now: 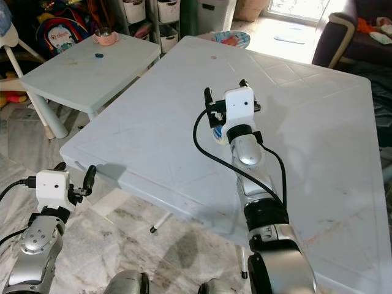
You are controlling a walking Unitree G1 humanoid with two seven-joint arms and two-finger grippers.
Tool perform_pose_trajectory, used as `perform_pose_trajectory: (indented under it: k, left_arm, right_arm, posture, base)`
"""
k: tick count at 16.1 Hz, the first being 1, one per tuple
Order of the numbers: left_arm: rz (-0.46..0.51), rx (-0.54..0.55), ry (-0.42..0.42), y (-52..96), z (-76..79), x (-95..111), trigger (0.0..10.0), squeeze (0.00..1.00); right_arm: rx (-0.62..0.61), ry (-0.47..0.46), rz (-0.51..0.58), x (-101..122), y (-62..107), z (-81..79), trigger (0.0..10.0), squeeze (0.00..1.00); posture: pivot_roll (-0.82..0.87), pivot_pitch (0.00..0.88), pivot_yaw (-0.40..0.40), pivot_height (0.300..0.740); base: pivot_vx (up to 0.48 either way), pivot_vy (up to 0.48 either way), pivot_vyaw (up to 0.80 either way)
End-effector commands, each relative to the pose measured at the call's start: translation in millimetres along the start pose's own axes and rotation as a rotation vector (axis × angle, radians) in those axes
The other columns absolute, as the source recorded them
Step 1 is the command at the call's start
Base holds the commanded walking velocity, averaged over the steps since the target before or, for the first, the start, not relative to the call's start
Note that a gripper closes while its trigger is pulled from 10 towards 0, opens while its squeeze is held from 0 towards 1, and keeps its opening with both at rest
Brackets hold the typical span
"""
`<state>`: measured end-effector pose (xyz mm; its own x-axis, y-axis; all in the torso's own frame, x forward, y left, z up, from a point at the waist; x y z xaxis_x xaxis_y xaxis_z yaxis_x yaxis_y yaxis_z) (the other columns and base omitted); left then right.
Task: Restocking fridge
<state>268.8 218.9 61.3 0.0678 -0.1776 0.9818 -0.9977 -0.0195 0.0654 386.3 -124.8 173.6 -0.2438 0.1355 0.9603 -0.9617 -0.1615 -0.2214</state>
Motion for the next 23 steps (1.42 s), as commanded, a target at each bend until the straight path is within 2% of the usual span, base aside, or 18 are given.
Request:
perform_pose_trajectory:
  k: [1, 4, 7, 8, 9, 10, 14, 17, 19, 23]
  left_arm:
    - [-0.008, -0.011, -0.018, 2.6, -1.4, 0, 10.0, 0.0]
    - [-0.014, -0.015, -0.021, 3.7, -1.0, 1, 10.0, 0.0]
    - [-0.017, -0.02, -0.022, 3.9, 0.5, 1, 10.0, 0.0]
    - [-0.019, -0.022, -0.024, 4.0, 0.7, 0, 10.0, 0.0]
    - [-0.021, -0.025, -0.03, 3.8, 0.6, 0, 10.0, 0.0]
    - [-0.019, -0.016, -0.032, 2.4, -1.9, 1, 10.0, 0.0]
    - [-0.024, -0.011, -0.034, 3.0, -3.2, 1, 10.0, 0.0]
    - [-0.027, -0.017, -0.032, 3.4, -0.3, 0, 10.0, 0.0]
    - [-0.03, -0.017, -0.032, 3.6, -0.5, 0, 10.0, 0.0]
    - [-0.047, 0.008, -0.042, 5.5, -3.3, -4, 10.0, 0.0]
  right_arm:
    - [-0.03, -0.013, -0.012, 0, -4.5, 7.7, 10.0, 0.0]
    - [-0.069, -0.028, -0.068, -12, -6.2, 13.4, 10.0, 0.0]
    - [-0.073, -0.031, -0.072, -14, -6.0, 15.1, 10.0, 0.0]
    - [-0.071, -0.035, -0.077, -15, -5.9, 15.3, 7.5, 0.0]
    - [-0.065, -0.041, -0.081, -17, -6.5, 15.1, 1.3, 0.0]
    - [-0.053, -0.043, -0.081, -16, -8.3, 14.1, 0.6, 0.0]
    - [-0.014, -0.042, -0.094, -16, -12.3, 10.4, 0.8, 0.0]
    - [0.012, -0.034, -0.099, -15, -15.8, 8.5, 0.1, 0.0]
    - [0.026, -0.019, -0.096, -15, -16.7, 7.6, 0.1, 0.0]
    - [0.026, -0.001, -0.099, -20, -10.8, 11.2, 0.0, 0.0]
  posture:
    - [0.19, 0.067, 0.001, 0.74]
    - [0.19, 0.071, 0.004, 0.74]
    - [0.19, 0.073, 0.007, 0.74]
    - [0.19, 0.073, 0.008, 0.74]
    - [0.19, 0.074, 0.007, 0.74]
    - [0.2, 0.074, 0.007, 0.74]
    - [0.2, 0.073, 0.004, 0.74]
    - [0.2, 0.073, 0.003, 0.74]
    - [0.19, 0.076, 0.005, 0.74]
    - [0.19, 0.085, 0.005, 0.74]
  base:
    - [0.0, 0.0, 0.0]
    - [0.0, 0.0, 0.0]
    - [0.0, 0.0, 0.0]
    - [0.0, 0.0, 0.0]
    - [0.0, 0.0, 0.0]
    - [0.0, 0.0, 0.0]
    - [0.0, 0.0, 0.0]
    - [0.0, 0.0, 0.0]
    - [0.0, 0.0, 0.0]
    - [0.0, 0.0, 0.0]
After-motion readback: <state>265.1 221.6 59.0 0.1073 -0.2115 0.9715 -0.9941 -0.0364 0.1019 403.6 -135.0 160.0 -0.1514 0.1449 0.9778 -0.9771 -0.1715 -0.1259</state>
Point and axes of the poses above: a point about 5 cm out from each wrist's last joint towards the gripper, its own y axis pointing back from the gripper into the wrist, its own x axis along the axis of the wrist's last joint, z = x × y, the point moved 3 cm from there along -y, pointing out of the wrist towards the gripper
